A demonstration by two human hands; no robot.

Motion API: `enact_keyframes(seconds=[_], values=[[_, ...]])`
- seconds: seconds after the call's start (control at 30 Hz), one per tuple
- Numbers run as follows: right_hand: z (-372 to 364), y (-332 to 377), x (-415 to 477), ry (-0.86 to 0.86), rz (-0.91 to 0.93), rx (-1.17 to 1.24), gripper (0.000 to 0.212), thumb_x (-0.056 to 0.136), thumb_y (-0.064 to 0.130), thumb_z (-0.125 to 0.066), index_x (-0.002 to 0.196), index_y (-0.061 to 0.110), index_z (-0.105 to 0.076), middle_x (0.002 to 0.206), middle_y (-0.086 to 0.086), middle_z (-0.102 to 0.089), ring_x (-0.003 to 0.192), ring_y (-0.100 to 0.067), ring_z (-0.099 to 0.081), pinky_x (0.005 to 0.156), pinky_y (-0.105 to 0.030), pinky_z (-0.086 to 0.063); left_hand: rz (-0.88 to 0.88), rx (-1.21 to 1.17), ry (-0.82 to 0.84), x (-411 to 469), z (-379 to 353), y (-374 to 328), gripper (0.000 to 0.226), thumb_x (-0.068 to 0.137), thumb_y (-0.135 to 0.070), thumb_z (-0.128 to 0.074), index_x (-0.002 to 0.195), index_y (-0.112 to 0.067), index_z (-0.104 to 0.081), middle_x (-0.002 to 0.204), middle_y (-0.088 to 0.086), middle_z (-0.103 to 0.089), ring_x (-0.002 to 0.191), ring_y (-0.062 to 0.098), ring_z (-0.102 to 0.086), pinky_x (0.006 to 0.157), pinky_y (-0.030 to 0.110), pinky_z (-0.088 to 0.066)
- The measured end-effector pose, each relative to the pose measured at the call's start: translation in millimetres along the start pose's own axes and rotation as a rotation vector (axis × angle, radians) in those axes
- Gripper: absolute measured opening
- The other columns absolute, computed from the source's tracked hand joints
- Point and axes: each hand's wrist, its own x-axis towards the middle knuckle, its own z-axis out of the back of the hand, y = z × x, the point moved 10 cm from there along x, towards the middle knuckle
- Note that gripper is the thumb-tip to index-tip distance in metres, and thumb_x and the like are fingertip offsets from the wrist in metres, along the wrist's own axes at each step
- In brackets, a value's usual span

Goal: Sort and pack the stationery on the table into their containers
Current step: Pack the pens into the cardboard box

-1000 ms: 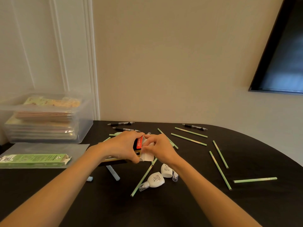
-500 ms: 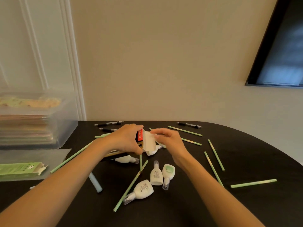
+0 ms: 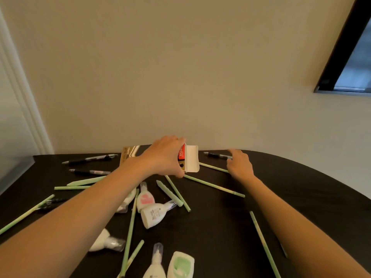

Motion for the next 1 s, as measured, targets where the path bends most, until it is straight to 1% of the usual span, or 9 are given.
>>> enact_keyframes(seconds=[0.13,0.27,0.37,0.47,0.6,0.73,0.83,0.93,1.0], values=[[-27,-16,33,0.128,0.002,-0.308,0.040,0.095,0.015,-0.045,0.134,0.011,-0.041,0.138,-0.010,-0.043,0.132,-0.028,-0.035,0.112,-0.051,-0.020,-0.018,0.015,-0.014,28,-7,-3,0.087,0.074,-0.031,-0.075,0.143,-0.016,-0.024,0.139,0.002,-0.039,0.125,0.021,-0.038,0.100,0.034,-0.037],[-28,-12,46,0.068,0.084,-0.348,0.025,0.094,0.015,-0.048,0.117,0.009,-0.056,0.123,-0.010,-0.050,0.110,-0.026,-0.051,0.098,-0.042,-0.042,-0.019,0.037,-0.015,41,-12,-3,0.089,0.075,-0.033,-0.075,0.144,-0.017,-0.022,0.142,0.001,-0.037,0.127,0.021,-0.037,0.102,0.035,-0.037],[-29,-3,38,0.083,0.128,-0.305,0.019,0.092,0.018,-0.052,0.106,0.008,-0.059,0.109,-0.009,-0.057,0.096,-0.023,-0.056,0.089,-0.040,-0.048,-0.026,0.034,-0.025,39,-11,-6,0.090,0.075,-0.032,-0.074,0.145,-0.017,-0.020,0.143,0.001,-0.036,0.128,0.021,-0.036,0.103,0.035,-0.035],[-17,1,19,0.020,0.114,-0.101,0.016,0.094,0.016,-0.049,0.102,0.008,-0.060,0.098,-0.008,-0.062,0.085,-0.020,-0.059,0.082,-0.038,-0.051,-0.031,0.016,-0.031,29,-7,-7,0.090,0.075,-0.031,-0.074,0.146,-0.017,-0.020,0.141,0.001,-0.037,0.127,0.020,-0.036,0.103,0.034,-0.035],[29,20,-22,-0.136,0.103,0.318,0.013,0.096,0.014,-0.049,0.099,0.009,-0.060,0.083,-0.002,-0.059,0.067,-0.008,-0.052,0.061,-0.018,-0.044,-0.019,-0.083,-0.048,-7,10,1,0.090,0.072,-0.029,-0.076,0.144,-0.018,-0.024,0.134,-0.001,-0.042,0.120,0.016,-0.040,0.100,0.032,-0.038],[53,65,-73,0.007,0.171,0.617,0.013,0.094,0.015,-0.051,0.099,0.011,-0.063,0.077,-0.001,-0.063,0.064,-0.008,-0.054,0.062,-0.016,-0.046,0.008,-0.174,-0.060,-55,28,16,0.079,0.070,-0.026,-0.077,0.136,-0.020,-0.034,0.123,-0.004,-0.047,0.107,0.011,-0.044,0.091,0.027,-0.041],[71,103,-120,0.118,0.243,0.782,0.012,0.092,0.014,-0.055,0.089,0.015,-0.066,0.073,0.000,-0.065,0.059,-0.009,-0.053,0.063,-0.019,-0.048,0.045,-0.203,-0.057,-97,39,27,0.076,0.070,-0.023,-0.078,0.135,-0.020,-0.037,0.126,-0.002,-0.048,0.113,0.015,-0.046,0.096,0.031,-0.043],[81,132,-158,0.226,0.329,0.784,0.012,0.090,0.014,-0.059,0.082,0.016,-0.069,0.068,0.002,-0.067,0.057,-0.010,-0.053,0.063,-0.020,-0.049,0.082,-0.235,-0.057,-134,47,42,0.085,0.070,-0.021,-0.079,0.141,-0.021,-0.031,0.136,-0.004,-0.044,0.121,0.014,-0.043,0.100,0.032,-0.041],[85,151,-185,0.283,0.372,0.738,0.011,0.088,0.015,-0.061,0.082,0.016,-0.069,0.068,0.002,-0.067,0.056,-0.006,-0.054,0.061,-0.017,-0.048,0.074,-0.234,-0.047,-164,56,51,0.084,0.070,-0.020,-0.079,0.140,-0.022,-0.032,0.133,-0.004,-0.045,0.115,0.011,-0.044,0.094,0.027,-0.041]])
